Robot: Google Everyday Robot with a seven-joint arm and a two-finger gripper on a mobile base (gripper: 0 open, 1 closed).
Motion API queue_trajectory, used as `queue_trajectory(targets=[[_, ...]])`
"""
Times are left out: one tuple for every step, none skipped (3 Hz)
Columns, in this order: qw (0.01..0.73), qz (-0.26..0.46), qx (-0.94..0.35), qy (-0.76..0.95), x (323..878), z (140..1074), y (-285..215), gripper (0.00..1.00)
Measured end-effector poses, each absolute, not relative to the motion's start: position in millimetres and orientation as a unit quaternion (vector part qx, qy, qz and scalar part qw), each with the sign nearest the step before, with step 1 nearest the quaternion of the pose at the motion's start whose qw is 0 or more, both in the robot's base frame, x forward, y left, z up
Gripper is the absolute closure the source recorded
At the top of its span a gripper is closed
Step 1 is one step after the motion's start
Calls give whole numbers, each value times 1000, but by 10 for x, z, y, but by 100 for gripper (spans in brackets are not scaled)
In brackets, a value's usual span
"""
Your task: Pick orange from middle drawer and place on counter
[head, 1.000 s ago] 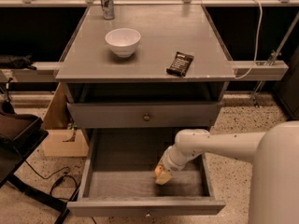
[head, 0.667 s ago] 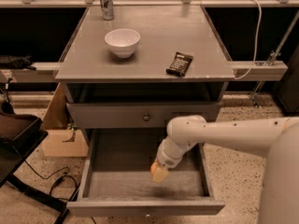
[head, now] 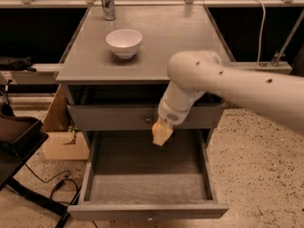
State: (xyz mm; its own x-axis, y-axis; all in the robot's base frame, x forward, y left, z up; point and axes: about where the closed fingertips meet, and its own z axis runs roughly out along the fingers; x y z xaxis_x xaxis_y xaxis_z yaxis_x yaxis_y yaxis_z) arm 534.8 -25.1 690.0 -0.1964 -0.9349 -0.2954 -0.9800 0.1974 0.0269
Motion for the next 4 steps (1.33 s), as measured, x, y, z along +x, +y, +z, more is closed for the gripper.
queue_trajectory(targets=[[120, 98, -607, 780, 5523, 7614, -387, 100], [141, 95, -587, 792, 5725, 8030, -566, 100], [141, 95, -587, 792, 5725, 8030, -564, 100], [164, 56, -573, 801, 5853, 8345, -590, 100]])
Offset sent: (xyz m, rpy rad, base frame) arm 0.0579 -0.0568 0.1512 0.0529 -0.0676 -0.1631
